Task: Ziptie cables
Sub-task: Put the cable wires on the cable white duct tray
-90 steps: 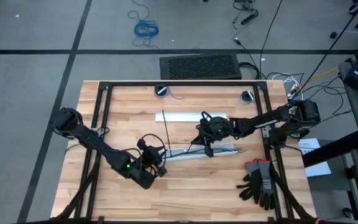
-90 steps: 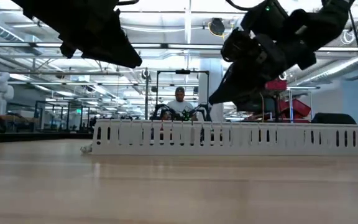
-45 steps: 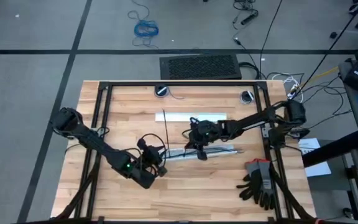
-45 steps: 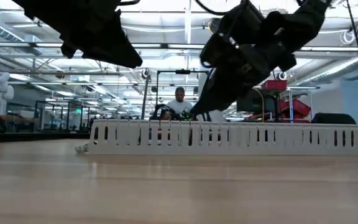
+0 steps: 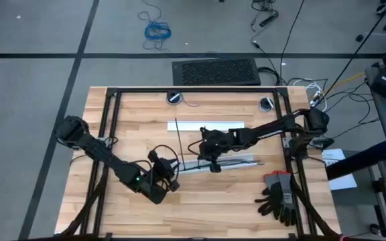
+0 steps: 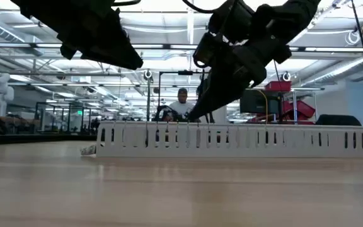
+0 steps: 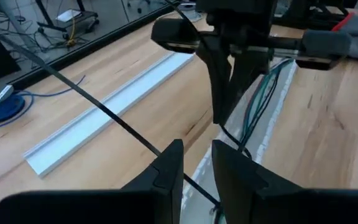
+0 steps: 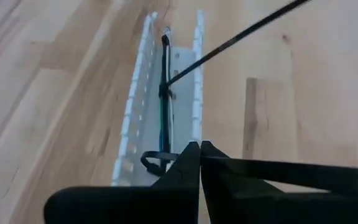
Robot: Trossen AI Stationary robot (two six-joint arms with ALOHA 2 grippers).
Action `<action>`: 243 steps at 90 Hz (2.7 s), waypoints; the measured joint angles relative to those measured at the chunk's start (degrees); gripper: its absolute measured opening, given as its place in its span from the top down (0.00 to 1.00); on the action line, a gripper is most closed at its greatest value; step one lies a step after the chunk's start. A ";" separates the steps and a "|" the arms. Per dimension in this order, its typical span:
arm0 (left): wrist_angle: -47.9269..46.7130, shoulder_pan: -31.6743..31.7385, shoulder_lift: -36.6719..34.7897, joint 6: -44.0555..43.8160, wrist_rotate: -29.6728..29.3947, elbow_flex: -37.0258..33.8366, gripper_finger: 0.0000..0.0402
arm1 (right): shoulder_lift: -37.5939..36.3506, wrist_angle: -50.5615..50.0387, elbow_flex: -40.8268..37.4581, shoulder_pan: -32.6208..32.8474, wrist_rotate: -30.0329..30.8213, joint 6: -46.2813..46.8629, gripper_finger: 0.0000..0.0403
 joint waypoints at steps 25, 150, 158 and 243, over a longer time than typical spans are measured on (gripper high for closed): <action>0.04 0.00 0.00 -0.04 0.00 0.00 0.79 | -0.04 -2.71 0.00 -0.09 4.44 -0.02 1.00; 0.50 -2.19 0.00 -1.68 1.27 0.00 0.79 | -3.20 -3.76 -0.09 1.58 10.10 -3.51 0.54; 0.47 -2.39 0.00 -1.83 1.27 0.00 0.79 | -6.68 -5.10 -0.09 1.73 10.09 -2.65 0.51; -0.02 2.56 7.57 4.46 12.40 -0.49 0.79 | -14.90 -1.94 -0.11 10.53 2.27 -0.52 0.56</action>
